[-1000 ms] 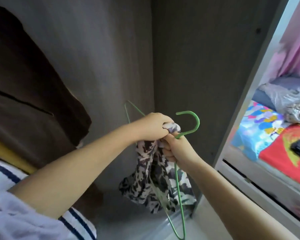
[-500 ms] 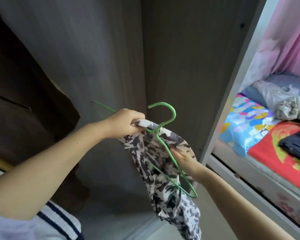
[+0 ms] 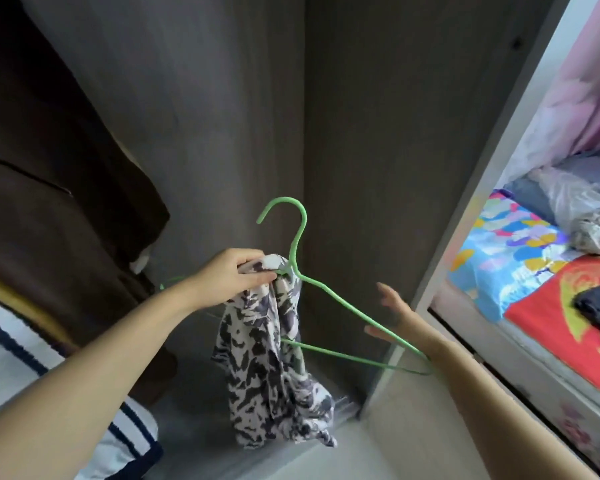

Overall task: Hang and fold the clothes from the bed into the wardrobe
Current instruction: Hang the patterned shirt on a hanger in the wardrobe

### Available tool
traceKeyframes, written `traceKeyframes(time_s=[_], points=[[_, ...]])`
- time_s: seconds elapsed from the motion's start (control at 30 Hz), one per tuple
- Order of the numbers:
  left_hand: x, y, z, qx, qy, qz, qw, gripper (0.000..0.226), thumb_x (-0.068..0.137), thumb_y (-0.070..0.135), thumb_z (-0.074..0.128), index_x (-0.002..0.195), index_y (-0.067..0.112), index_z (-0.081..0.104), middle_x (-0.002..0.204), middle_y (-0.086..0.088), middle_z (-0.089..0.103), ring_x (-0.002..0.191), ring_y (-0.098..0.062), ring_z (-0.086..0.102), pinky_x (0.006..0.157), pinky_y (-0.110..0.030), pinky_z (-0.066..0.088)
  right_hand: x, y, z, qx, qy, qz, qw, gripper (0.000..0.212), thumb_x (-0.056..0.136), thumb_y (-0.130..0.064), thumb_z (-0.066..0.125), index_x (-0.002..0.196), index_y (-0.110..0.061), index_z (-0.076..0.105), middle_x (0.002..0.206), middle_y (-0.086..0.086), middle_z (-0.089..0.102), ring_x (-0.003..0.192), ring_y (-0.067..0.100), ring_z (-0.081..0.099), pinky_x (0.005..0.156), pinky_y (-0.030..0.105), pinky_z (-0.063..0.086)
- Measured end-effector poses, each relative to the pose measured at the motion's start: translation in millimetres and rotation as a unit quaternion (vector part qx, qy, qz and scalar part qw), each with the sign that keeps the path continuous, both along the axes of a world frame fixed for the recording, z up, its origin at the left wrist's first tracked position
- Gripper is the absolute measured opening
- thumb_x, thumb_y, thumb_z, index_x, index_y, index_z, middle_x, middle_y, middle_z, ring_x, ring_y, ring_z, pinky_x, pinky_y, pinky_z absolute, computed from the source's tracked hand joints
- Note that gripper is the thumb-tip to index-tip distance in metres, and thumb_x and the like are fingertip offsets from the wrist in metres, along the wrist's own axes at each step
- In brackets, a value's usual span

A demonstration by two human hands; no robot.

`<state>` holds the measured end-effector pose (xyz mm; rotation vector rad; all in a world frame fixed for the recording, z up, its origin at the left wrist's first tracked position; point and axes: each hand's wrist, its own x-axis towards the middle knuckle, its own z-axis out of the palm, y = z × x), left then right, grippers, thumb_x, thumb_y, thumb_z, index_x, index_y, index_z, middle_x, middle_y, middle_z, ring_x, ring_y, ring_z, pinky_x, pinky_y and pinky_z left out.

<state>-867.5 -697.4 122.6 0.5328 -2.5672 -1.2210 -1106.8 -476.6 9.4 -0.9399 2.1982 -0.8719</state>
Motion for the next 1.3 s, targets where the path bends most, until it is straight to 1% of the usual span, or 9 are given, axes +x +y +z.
traceKeyframes(time_s=[0.1,0.27,0.37,0.57,0.67,0.8,1.07,1.17,1.3], points=[[7,-4,11,0.01,-0.025,0.01,1.0,0.027,0.084,0.03,0.069,0.059,0.03,0.058,0.054,0.012,0.04,0.054,-0.004,0.035,0.056,-0.024,0.027,39,-21,3,0.067,-0.167,0.192,0.965,0.082,0.086,-0.021,0.071,0.15,-0.031,0.019,0.151,0.005,0.036,0.137,0.012,0.033,0.112,0.025,0.029],[10,6,44,0.011,-0.111,-0.041,0.993,0.014,0.084,0.022,0.072,0.073,0.018,0.065,0.06,0.013,0.054,0.062,-0.005,0.054,0.06,-0.017,0.039,107,-84,-3,-0.105,-0.059,0.24,0.963,0.053,0.091,-0.031,0.062,0.14,-0.028,0.044,0.137,-0.007,0.051,0.125,0.006,0.048,0.107,0.024,0.038],[10,13,57,0.003,-0.136,-0.063,0.989,0.017,0.084,0.022,0.072,0.07,0.024,0.064,0.064,0.013,0.055,0.063,-0.004,0.053,0.061,-0.017,0.04,131,-118,-3,-0.155,-0.022,0.13,0.979,0.022,0.082,-0.034,0.055,0.099,-0.023,0.064,0.096,-0.003,0.069,0.087,0.016,0.064,0.085,0.037,0.052],[47,-19,67,-0.18,-0.092,0.051,0.978,0.032,0.086,0.032,0.069,0.071,0.007,0.056,0.063,-0.009,0.046,0.06,-0.009,0.042,0.059,-0.026,0.03,85,-104,-15,-0.007,0.059,0.076,0.995,0.009,0.087,-0.014,0.058,0.093,-0.011,0.065,0.091,0.004,0.067,0.093,0.017,0.062,0.066,0.027,0.038],[67,-36,46,-0.247,-0.054,0.106,0.962,0.042,0.087,0.027,0.068,0.06,0.021,0.036,0.059,0.0,0.034,0.055,-0.01,0.034,0.058,-0.031,0.026,59,-76,-24,-0.006,0.066,0.036,0.997,0.032,0.087,-0.001,0.054,0.063,-0.023,0.052,0.067,-0.001,0.056,0.072,0.015,0.052,0.058,0.028,0.031],[62,-35,7,-0.314,-0.048,0.134,0.939,0.025,0.091,0.025,0.063,0.073,0.017,0.047,0.066,0.007,0.04,0.065,-0.02,0.047,0.061,-0.037,0.037,50,-44,-29,-0.065,-0.052,-0.062,0.995,0.036,0.088,0.008,0.047,0.074,-0.022,0.062,0.071,0.001,0.061,0.06,0.009,0.055,0.058,0.026,0.048],[36,-16,-23,-0.283,-0.04,0.133,0.949,0.023,0.092,0.021,0.06,0.078,0.009,0.047,0.061,0.002,0.044,0.059,-0.024,0.049,0.057,-0.038,0.037,38,4,-39,0.01,0.068,-0.078,0.995,0.03,0.08,0.007,0.049,0.079,-0.019,0.062,0.08,0.006,0.064,0.076,0.021,0.065,0.063,0.027,0.046],[35,-12,-28,-0.389,-0.071,0.129,0.91,0.017,0.089,0.014,0.063,0.082,0.011,0.048,0.065,-0.001,0.054,0.056,-0.031,0.057,0.048,-0.033,0.04,36,8,-31,0.02,0.031,-0.111,0.993,0.028,0.083,0.005,0.05,0.069,-0.018,0.056,0.069,0.003,0.064,0.06,0.009,0.067,0.055,0.02,0.052],[26,4,-33,-0.501,-0.066,0.083,0.859,0.017,0.079,0.006,0.068,0.084,0.013,0.053,0.057,-0.003,0.054,0.035,-0.029,0.054,0.034,-0.023,0.033,37,2,-13,0.069,0.079,-0.108,0.989,0.014,0.085,-0.008,0.054,0.071,-0.013,0.053,0.067,0.002,0.059,0.064,0.021,0.054,0.053,0.028,0.038]])
